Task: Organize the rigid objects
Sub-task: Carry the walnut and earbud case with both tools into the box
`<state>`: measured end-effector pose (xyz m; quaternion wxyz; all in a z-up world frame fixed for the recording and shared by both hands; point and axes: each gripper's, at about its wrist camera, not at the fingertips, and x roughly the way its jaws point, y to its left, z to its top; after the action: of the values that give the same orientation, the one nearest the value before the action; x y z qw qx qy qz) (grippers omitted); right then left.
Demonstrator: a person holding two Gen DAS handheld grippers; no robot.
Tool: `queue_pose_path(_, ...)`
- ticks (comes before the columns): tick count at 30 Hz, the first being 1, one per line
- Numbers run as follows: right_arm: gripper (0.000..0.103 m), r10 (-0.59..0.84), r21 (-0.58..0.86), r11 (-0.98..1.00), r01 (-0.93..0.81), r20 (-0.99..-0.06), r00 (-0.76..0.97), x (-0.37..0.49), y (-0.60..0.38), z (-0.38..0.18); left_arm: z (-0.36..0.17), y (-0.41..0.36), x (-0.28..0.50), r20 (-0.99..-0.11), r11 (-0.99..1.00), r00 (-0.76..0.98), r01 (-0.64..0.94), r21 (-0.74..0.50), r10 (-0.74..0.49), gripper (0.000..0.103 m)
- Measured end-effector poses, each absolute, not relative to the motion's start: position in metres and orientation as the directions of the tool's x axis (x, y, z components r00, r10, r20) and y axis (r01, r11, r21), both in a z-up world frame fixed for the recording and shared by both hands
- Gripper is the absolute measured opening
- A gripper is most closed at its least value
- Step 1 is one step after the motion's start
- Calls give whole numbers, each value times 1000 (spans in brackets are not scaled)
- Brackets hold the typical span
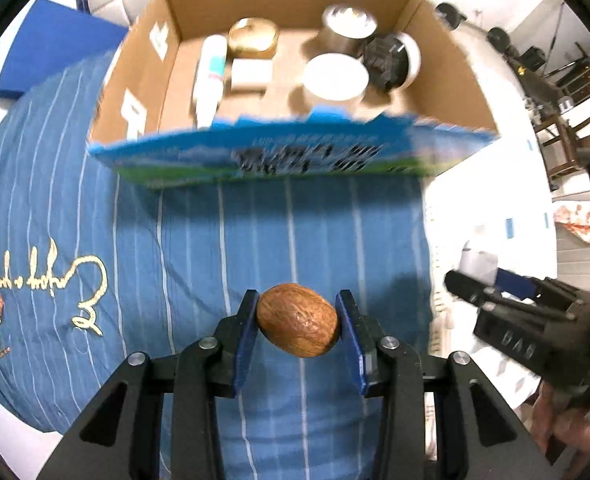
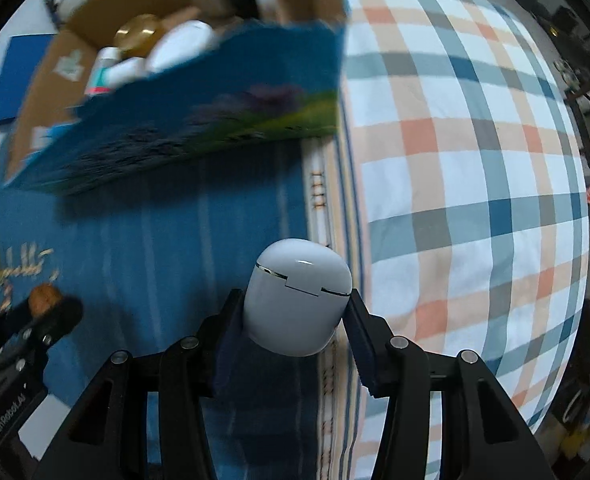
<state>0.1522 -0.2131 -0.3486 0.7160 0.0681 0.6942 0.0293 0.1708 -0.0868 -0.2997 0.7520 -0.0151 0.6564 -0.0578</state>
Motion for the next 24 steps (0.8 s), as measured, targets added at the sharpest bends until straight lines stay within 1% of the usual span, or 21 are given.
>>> queue_pose_path(5,51,150,151,989,0,-984,97,152,-201,-303,-254,-86,170,-971,991,207,80,-109,-123,36)
queue_pose_path(9,51,164,163,986,-22,-976,140,156,-209,-269,-231,-83,167,-958,990,253,83,-117,-134,36)
queue_pose_path(16,51,200,195,980,-45,-956,216,162,-212,-221,-208,-75,168,-940,988,306,79,-134,-152,36)
queue_pose_path(24,51,245,237,969,-65,-933,264,177,-201,-193,-185,-70,178,-919,984,354,71,-161,-176,36)
